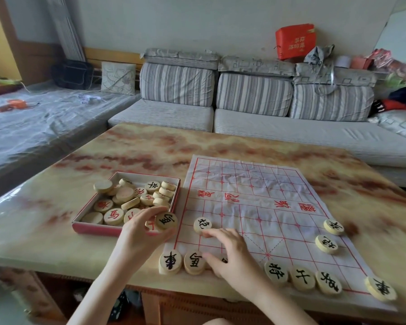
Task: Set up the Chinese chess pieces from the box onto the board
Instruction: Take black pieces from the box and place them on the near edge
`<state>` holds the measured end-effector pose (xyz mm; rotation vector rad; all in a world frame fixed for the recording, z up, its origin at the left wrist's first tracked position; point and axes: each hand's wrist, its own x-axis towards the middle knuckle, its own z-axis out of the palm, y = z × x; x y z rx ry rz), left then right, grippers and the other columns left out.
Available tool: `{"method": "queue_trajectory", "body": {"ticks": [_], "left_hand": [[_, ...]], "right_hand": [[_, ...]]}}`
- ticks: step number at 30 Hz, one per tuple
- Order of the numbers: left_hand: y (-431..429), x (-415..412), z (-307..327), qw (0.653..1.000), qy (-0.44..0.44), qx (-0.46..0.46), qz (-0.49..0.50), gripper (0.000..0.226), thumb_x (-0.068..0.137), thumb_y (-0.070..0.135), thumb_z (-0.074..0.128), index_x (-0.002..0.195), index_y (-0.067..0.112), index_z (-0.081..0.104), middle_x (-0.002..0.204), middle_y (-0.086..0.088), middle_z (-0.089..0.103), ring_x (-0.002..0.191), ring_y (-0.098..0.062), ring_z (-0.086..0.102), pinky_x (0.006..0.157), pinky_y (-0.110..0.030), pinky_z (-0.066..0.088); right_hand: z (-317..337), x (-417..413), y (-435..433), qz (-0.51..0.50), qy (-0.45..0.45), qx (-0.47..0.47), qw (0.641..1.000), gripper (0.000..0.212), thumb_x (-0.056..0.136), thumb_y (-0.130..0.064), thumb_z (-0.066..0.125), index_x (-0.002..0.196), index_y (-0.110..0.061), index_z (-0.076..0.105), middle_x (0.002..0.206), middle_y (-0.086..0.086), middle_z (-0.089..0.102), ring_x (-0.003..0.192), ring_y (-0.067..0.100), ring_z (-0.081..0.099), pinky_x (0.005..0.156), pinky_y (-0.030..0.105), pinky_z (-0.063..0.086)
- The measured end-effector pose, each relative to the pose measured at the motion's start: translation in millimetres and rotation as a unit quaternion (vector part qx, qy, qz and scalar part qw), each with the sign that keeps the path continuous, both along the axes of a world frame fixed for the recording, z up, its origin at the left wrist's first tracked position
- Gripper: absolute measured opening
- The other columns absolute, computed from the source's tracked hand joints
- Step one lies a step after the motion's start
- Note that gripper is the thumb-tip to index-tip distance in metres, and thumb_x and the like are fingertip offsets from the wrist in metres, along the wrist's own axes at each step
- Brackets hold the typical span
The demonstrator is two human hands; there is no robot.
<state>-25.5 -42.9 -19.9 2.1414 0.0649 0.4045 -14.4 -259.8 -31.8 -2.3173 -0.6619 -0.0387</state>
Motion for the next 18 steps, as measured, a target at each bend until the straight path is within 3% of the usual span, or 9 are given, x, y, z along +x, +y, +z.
{"method": "queue_trajectory", "body": {"ticks": [4,8,18], "left_hand": [[-23.3,11.7,1.7,0.999,-0.007,0.017,-0.027,0.047,0.068,0.022,0.077,0.111,0.027,0.06,0.1,0.01,0.064,0.084,-0.001,0.057,0.068,-0.009,0.044],[-57.8,22.8,6.1,0.998,-0.008,0.014,-0.059,0.044,0.066,0.027,0.079,0.104,0.034,0.059,0.098,0.016,0.062,0.092,-0.003,0.058,0.079,-0.018,0.048],[-160.1,29.1,3.2,0.983,0.001,0.039,-0.178,0.044,0.067,0.031,0.078,0.107,0.031,0.058,0.096,0.021,0.059,0.088,0.011,0.049,0.072,-0.003,0.037]], "right_hand": [[1.4,6.3,-37.7,-0.047,0.014,0.01,0.999,0.036,0.09,-0.031,0.056,0.124,-0.038,0.05,0.118,-0.02,0.047,0.118,-0.009,0.036,0.097,0.006,0.026],[0.0,6.7,-75.0,-0.09,0.029,0.028,0.995,0.034,0.09,-0.027,0.057,0.122,-0.038,0.051,0.118,-0.02,0.049,0.115,-0.015,0.037,0.089,-0.005,0.024],[10.2,-15.4,-169.5,-0.183,0.013,0.068,0.981,0.035,0.086,-0.02,0.064,0.115,-0.037,0.054,0.113,-0.024,0.053,0.115,-0.013,0.041,0.087,-0.005,0.025]]}}
